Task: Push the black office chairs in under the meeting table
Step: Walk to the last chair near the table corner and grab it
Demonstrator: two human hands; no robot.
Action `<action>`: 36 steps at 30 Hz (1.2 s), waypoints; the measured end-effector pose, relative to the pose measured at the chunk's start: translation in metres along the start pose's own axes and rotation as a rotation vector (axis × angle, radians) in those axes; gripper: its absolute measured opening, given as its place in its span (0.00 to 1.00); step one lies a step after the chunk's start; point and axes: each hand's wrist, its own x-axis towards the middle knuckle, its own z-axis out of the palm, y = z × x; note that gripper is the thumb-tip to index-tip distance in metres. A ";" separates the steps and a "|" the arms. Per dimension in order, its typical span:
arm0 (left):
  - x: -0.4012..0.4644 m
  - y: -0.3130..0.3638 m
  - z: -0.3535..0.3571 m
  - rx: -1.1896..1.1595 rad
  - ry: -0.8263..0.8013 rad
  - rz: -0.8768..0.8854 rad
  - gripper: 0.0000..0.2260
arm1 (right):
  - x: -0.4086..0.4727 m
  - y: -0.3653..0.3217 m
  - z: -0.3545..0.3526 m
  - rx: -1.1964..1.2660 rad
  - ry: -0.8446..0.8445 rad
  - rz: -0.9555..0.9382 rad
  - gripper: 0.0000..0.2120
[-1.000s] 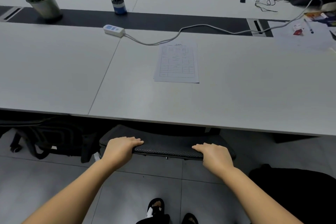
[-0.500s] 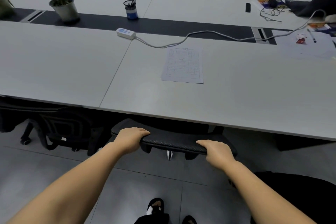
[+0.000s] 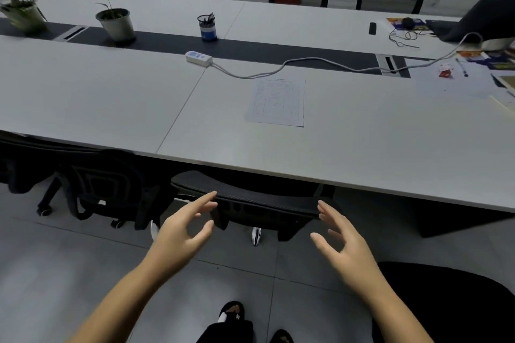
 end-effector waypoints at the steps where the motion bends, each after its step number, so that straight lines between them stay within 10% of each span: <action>1: -0.016 0.009 0.003 -0.038 0.038 0.006 0.22 | -0.013 -0.002 0.000 0.031 0.020 0.000 0.25; 15: -0.139 0.031 0.034 -0.202 0.104 -0.033 0.22 | -0.125 -0.009 0.035 0.229 0.122 0.057 0.28; 36: -0.254 0.039 0.037 -0.198 -0.710 0.398 0.21 | -0.437 -0.039 0.145 0.253 1.104 0.438 0.25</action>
